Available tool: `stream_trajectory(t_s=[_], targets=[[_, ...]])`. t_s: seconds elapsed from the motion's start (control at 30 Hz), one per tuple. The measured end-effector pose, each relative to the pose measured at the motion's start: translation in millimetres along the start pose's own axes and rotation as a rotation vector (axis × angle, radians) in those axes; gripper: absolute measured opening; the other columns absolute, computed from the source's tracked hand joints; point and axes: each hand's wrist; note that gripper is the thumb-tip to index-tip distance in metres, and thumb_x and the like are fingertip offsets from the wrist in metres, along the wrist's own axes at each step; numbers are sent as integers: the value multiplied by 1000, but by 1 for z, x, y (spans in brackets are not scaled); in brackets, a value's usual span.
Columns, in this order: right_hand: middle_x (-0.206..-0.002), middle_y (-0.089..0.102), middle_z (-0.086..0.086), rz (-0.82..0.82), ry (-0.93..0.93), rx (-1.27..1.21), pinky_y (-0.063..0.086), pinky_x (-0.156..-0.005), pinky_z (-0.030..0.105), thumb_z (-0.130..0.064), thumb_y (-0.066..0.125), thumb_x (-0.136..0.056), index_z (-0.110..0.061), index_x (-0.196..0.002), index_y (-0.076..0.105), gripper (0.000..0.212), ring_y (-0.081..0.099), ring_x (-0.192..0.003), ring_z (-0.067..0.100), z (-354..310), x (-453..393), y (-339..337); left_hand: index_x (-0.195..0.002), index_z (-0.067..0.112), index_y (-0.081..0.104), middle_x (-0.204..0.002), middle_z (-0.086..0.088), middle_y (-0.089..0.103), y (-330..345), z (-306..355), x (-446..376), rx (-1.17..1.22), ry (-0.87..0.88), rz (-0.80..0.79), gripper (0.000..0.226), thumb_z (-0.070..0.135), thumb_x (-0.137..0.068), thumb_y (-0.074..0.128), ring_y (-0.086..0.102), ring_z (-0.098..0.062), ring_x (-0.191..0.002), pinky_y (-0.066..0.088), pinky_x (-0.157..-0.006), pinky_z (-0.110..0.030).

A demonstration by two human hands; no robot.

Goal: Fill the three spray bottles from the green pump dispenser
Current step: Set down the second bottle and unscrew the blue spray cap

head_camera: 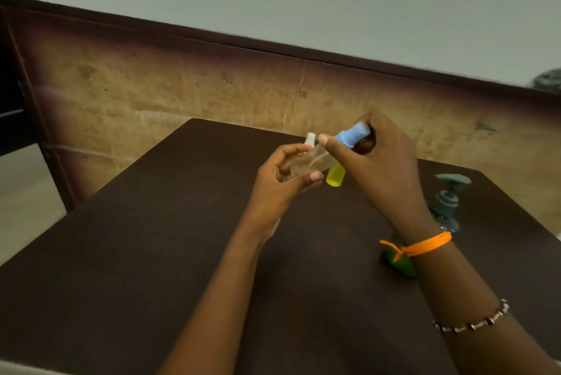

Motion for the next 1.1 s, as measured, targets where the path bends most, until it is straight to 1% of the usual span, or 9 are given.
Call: stream_trajectory(t_s=[0.1,0.2,0.3,0.43,0.6,0.73,0.87,0.97,1.1], targets=[[-47,38,-7,4,58,168,28,-46,19,-43,70,-80,-11,-59,42,48,37,-48,8,2,7,-36,-97,13,60,-89,2,70,29,0,21,113,0,44,33,5,-66,70,67,-13,-82,56,-71,-26],[-37,41,-6,-56,235,261,25,-46,26,-55,62,-80,-17,-45,43,54,40,-43,10,5,17,-65,-90,9,63,-73,1,69,54,-11,39,131,-71,63,24,17,-68,67,64,-9,-60,55,-61,-23],[-48,53,-4,-70,309,356,32,-49,30,-56,58,-80,-19,-49,57,49,52,-53,17,7,24,-84,-82,10,64,-60,0,64,74,-26,53,80,-167,20,26,34,-75,72,59,-9,-51,53,-54,-22],[-56,61,4,-66,241,419,45,-56,36,-49,55,-82,-13,-57,64,45,57,-56,22,5,29,-93,-82,11,66,-59,0,63,88,-35,62,140,-261,-78,52,58,-62,70,56,-7,-48,50,-51,-19],[-48,55,7,-104,191,365,37,-49,32,-43,55,-81,-11,-49,56,45,53,-49,25,12,34,-96,-78,4,61,-50,2,56,90,-31,66,95,-341,-90,41,39,-87,42,47,-3,-39,45,-44,-16],[-43,39,4,-235,42,259,27,-46,32,-35,63,-82,-16,-46,40,47,33,-44,17,19,31,-99,-66,5,57,-42,1,47,91,-30,67,78,-414,-21,54,50,-87,37,36,-3,-30,37,-36,-17],[-73,62,1,-481,-61,191,44,-58,28,-23,70,-81,-12,-79,62,14,55,-65,14,14,17,-110,-83,4,61,-48,1,55,88,-31,62,277,-393,140,41,44,-79,49,44,-2,-36,45,-42,-15],[-99,61,-7,-629,-58,131,49,-72,16,-7,73,-77,-18,-106,58,35,58,-86,3,11,9,-118,-90,5,62,-54,1,58,84,-33,58,368,-368,182,31,34,-83,52,50,-3,-42,51,-49,-15],[-70,66,-2,-480,167,213,51,-58,30,-45,62,-83,-18,-91,57,29,62,-55,9,9,10,-110,-88,6,63,-57,-1,60,84,-34,56,372,-349,182,21,22,-91,49,54,-4,-47,53,-54,-18]])
Point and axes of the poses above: each hand's wrist, its own x-axis away from the middle knuckle, its own y-axis out of the palm, z = x × y
